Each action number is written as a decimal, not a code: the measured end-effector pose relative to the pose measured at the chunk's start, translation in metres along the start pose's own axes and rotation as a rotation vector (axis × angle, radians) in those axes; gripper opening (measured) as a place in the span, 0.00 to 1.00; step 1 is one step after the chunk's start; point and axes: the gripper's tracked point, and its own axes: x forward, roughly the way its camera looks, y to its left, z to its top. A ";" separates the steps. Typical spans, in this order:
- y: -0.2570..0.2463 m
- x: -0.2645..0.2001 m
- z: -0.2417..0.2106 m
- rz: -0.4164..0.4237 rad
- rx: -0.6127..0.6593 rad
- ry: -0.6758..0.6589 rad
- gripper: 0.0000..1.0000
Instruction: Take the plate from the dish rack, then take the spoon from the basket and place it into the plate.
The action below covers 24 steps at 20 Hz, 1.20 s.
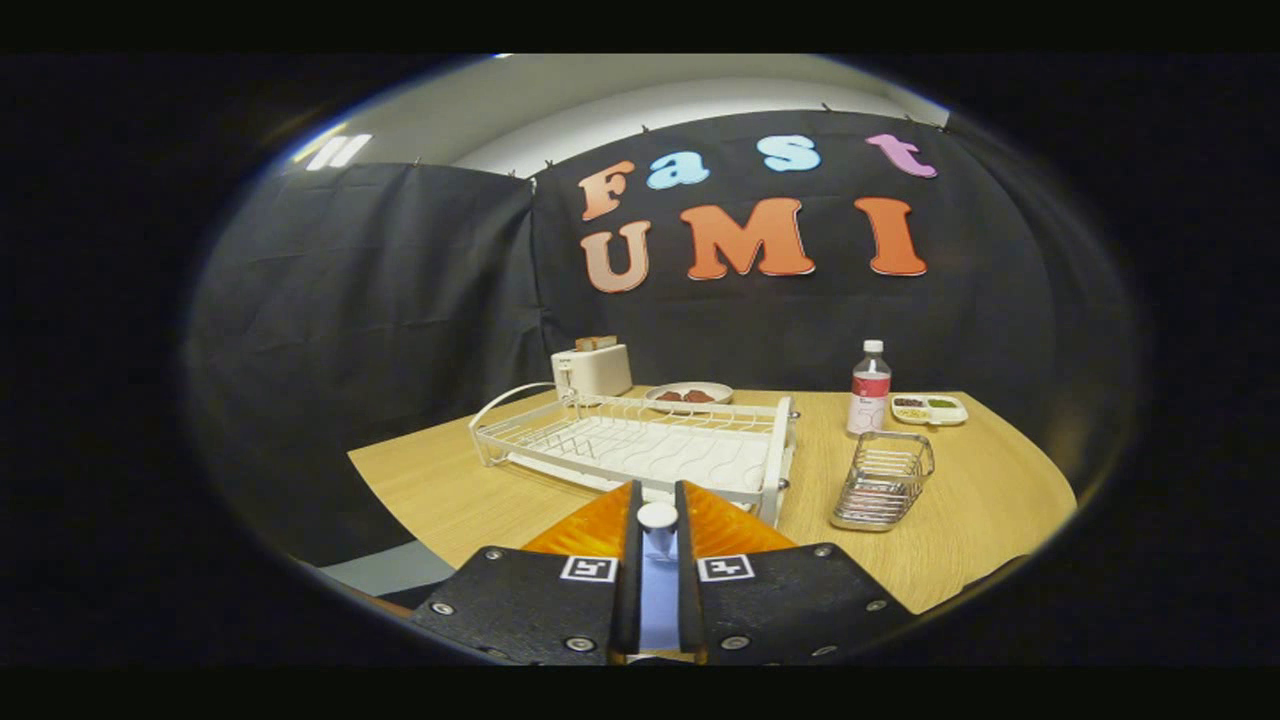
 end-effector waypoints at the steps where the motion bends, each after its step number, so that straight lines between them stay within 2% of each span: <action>1: -0.003 -0.001 -0.007 0.000 0.004 0.016 0.16; 5: -0.011 -0.004 -0.026 -0.018 0.014 0.051 0.18; 9: -0.016 -0.008 -0.009 -0.040 0.038 0.011 0.22; 13: -0.029 -0.010 0.029 -0.119 -0.010 -0.067 0.39; 15: -0.030 -0.011 0.048 -0.155 -0.038 -0.099 0.42; 18: -0.027 -0.017 0.078 -0.207 -0.059 -0.157 0.52; 20: -0.028 -0.021 0.095 -0.247 -0.048 -0.196 0.59; 24: -0.029 -0.033 0.118 -0.288 -0.028 -0.264 0.67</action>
